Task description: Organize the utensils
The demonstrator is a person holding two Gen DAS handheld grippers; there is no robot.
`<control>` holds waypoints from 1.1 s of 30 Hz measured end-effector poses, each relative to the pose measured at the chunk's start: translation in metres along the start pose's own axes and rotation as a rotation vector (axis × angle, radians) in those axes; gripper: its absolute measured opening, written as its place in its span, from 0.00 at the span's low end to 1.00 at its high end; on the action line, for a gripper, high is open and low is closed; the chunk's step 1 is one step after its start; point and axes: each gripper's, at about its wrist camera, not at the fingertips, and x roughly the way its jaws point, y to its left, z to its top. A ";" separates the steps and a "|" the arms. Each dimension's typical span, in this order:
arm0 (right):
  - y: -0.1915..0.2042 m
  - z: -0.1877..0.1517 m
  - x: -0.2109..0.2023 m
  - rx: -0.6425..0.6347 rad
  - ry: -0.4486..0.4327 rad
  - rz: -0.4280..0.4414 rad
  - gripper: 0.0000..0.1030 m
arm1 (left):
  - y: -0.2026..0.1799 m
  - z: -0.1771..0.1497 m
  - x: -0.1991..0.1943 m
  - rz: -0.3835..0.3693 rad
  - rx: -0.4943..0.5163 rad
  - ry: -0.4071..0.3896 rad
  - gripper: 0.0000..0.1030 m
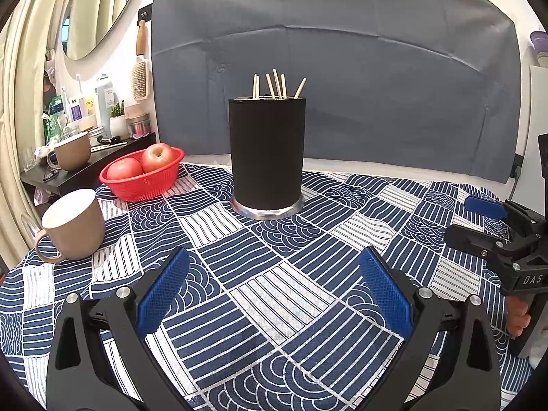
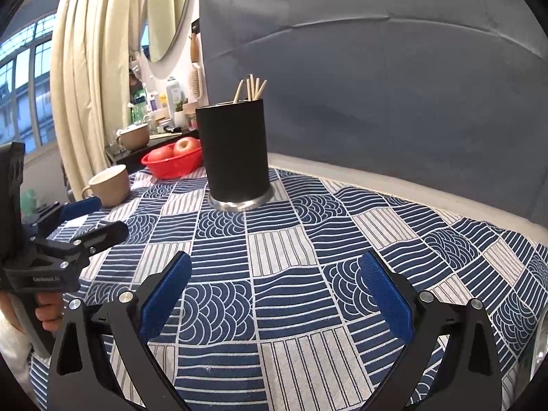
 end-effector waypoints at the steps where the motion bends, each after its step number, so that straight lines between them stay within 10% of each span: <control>1: 0.001 0.000 0.000 -0.004 0.000 0.000 0.92 | 0.000 0.000 0.000 -0.001 0.000 0.001 0.94; 33: 0.006 -0.001 0.000 -0.029 0.001 0.009 0.92 | 0.000 0.000 0.006 -0.007 -0.003 0.020 0.94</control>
